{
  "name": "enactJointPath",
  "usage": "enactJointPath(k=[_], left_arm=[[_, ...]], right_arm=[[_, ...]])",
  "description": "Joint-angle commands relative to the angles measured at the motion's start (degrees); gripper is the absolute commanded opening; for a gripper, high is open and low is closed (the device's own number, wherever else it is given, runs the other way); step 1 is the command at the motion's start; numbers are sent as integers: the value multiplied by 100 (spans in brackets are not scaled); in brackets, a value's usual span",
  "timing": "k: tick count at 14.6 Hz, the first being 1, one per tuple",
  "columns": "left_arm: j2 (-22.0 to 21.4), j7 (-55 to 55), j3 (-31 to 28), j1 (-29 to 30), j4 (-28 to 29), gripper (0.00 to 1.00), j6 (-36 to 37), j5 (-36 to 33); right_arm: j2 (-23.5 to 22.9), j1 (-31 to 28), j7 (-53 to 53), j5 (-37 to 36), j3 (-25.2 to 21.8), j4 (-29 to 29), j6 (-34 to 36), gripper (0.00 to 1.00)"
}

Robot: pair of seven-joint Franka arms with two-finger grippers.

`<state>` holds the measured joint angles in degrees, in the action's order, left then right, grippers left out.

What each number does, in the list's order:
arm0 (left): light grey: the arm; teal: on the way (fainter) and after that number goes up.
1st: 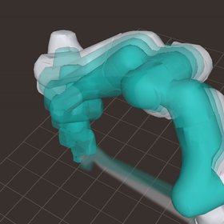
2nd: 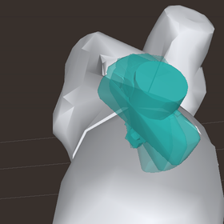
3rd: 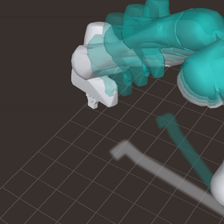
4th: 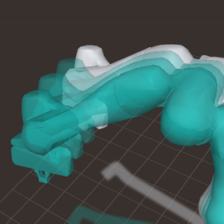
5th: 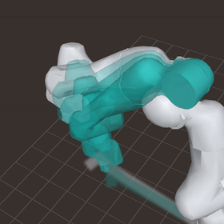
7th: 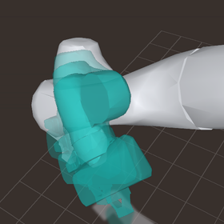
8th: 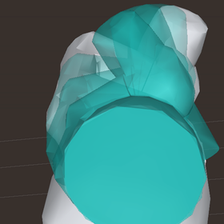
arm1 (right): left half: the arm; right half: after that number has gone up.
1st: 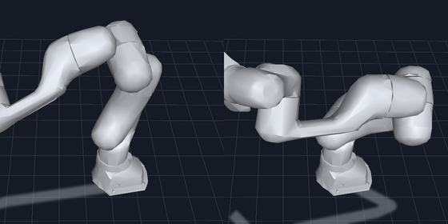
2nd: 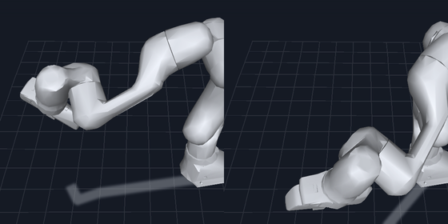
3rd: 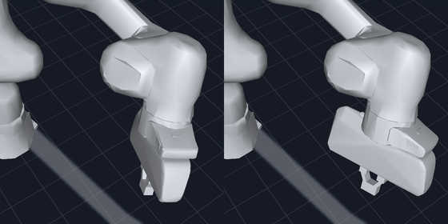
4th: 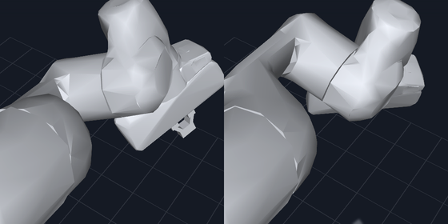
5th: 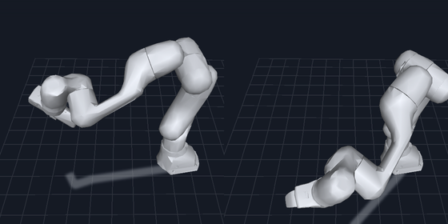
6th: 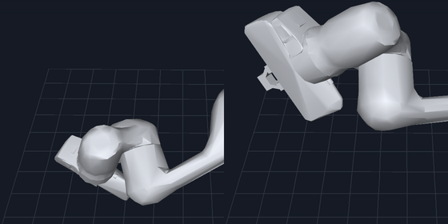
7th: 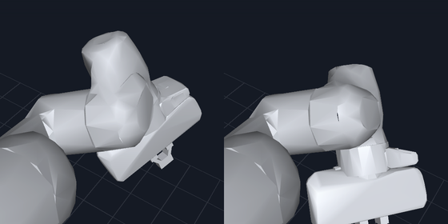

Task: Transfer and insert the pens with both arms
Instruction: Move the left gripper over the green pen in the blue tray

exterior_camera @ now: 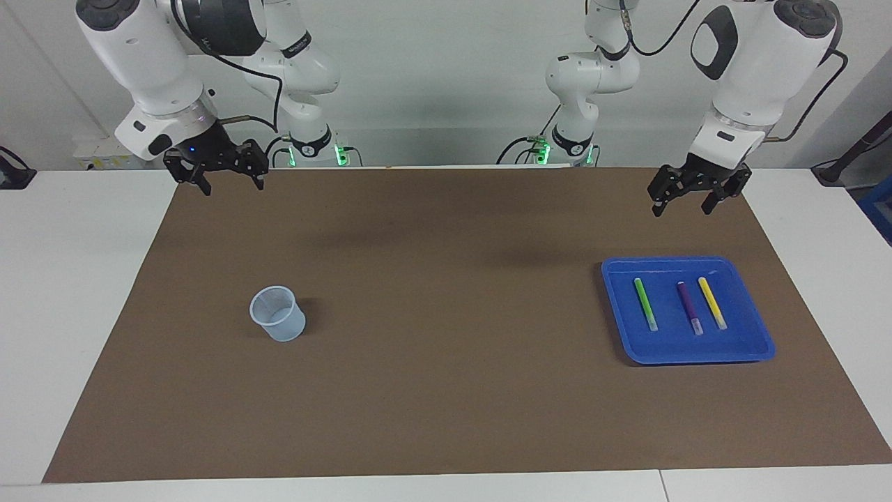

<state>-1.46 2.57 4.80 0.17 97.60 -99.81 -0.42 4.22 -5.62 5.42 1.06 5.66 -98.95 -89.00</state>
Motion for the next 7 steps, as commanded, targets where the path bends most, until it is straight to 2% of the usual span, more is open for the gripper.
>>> enactJointPath(k=[1, 7], left_arm=[[-56, 33, -66, -96, 14, 100, 6, -37], [-65, 33, -58, -96, 23, 100, 50, -37]], right_arm=[[114, -45, 126, 17, 23, -169, -153, 100], [149, -36, 143, 17, 32, -213, -153, 100]])
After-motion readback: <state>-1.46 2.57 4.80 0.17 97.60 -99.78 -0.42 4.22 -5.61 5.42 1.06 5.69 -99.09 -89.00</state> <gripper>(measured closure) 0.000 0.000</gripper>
